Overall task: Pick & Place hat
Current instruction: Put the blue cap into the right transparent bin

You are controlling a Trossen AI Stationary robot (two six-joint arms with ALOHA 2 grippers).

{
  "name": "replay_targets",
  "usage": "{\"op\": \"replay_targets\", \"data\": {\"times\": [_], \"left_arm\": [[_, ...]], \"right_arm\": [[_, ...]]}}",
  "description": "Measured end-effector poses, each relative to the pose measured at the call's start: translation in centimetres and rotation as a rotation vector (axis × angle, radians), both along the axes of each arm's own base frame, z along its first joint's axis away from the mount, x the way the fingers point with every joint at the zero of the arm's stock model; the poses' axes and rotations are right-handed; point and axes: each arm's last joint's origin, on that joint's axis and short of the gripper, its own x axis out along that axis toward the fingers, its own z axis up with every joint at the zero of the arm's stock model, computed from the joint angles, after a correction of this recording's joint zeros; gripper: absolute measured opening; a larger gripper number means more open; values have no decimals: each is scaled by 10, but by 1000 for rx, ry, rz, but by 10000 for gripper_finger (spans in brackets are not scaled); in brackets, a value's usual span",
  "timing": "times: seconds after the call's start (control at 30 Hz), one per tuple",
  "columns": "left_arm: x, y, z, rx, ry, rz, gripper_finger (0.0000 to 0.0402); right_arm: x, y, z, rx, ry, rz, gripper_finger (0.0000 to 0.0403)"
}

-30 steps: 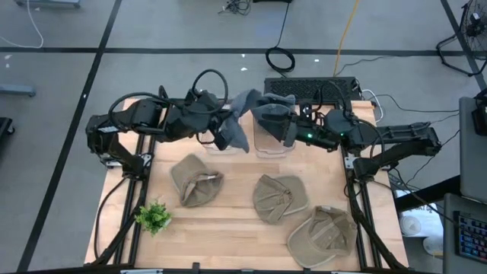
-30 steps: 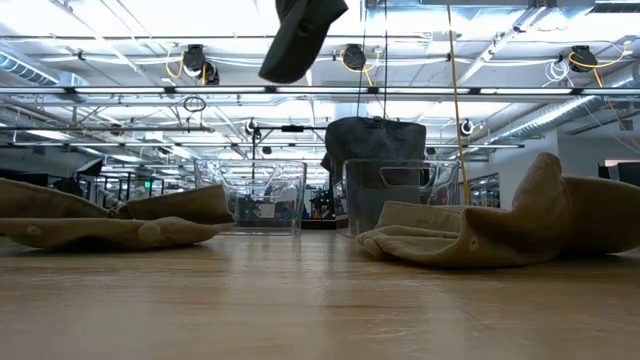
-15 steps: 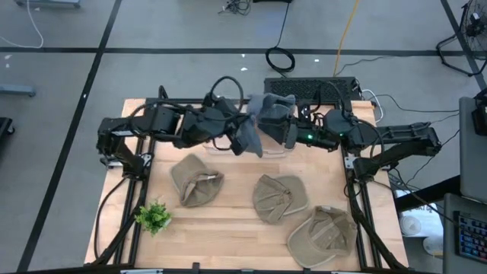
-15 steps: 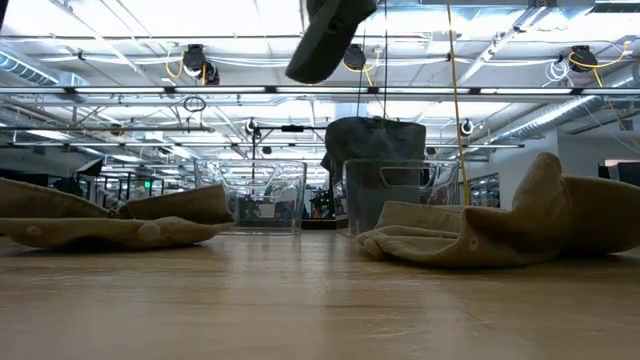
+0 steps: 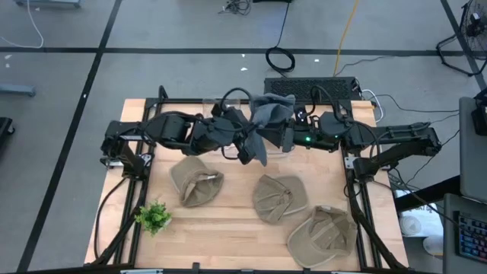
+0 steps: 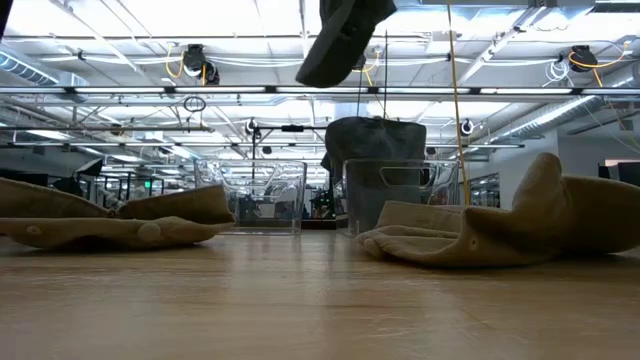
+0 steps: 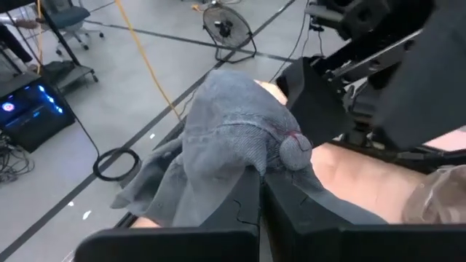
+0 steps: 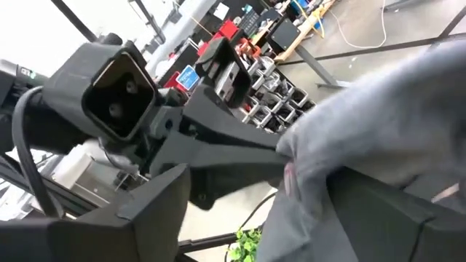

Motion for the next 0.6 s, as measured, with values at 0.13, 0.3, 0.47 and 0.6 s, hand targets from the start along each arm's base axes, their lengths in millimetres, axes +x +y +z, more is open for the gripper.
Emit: {"op": "replay_targets", "data": {"times": [0.13,0.3,0.47,0.6], "left_arm": [[1,-2,-1,0,4,-6,0],[1,-1,-1,-2,2,-3,0],[1,-2,0,-5,-2,-8,0],[0,-2,0,-6,-1,-10,2]], "right_arm": [[0,0,0,8,-2,0,268],[0,0,0,12,0,0,198],[0,0,-1,11,7,-2,84],[0,0,-1,-11,11,-2,14]]}}
